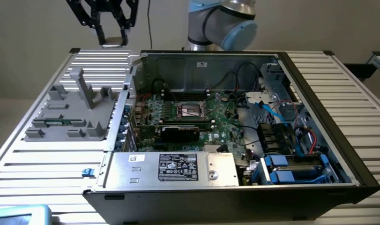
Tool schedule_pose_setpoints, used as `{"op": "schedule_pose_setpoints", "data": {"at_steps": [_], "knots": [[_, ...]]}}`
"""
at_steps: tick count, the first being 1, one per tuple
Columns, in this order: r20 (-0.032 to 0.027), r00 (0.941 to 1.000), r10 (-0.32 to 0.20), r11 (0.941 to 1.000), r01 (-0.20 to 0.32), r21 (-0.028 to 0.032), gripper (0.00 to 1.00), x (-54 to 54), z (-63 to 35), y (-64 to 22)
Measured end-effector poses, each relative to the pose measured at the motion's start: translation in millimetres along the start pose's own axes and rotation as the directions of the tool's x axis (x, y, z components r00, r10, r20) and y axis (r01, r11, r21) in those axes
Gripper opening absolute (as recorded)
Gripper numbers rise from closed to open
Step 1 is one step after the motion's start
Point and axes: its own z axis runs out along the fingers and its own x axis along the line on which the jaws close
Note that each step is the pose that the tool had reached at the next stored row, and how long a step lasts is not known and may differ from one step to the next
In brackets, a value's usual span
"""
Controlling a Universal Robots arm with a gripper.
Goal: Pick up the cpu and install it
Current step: 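Pick up the cpu and move it towards the insertion slot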
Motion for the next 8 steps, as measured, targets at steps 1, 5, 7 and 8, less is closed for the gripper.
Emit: {"op": "schedule_pose_setpoints", "data": {"at_steps": [1, 5, 7, 8], "knots": [[0.0012, 1.0, 0.0, 1.0, 0.0, -0.0001, 0.55, -4.0, -0.1, 0.0], [0.0044, 1.0, 0.0, 1.0, 0.0, -0.0002, 0.55, -20.8, -0.3, 0.2], [0.0054, 1.0, 0.0, 1.0, 0.0, -0.0002, 0.55, -29.5, -0.4, 0.4], [0.0059, 1.0, 0.0, 1.0, 0.0, -0.0002, 0.55, -33.7, -0.4, 0.4]]}}
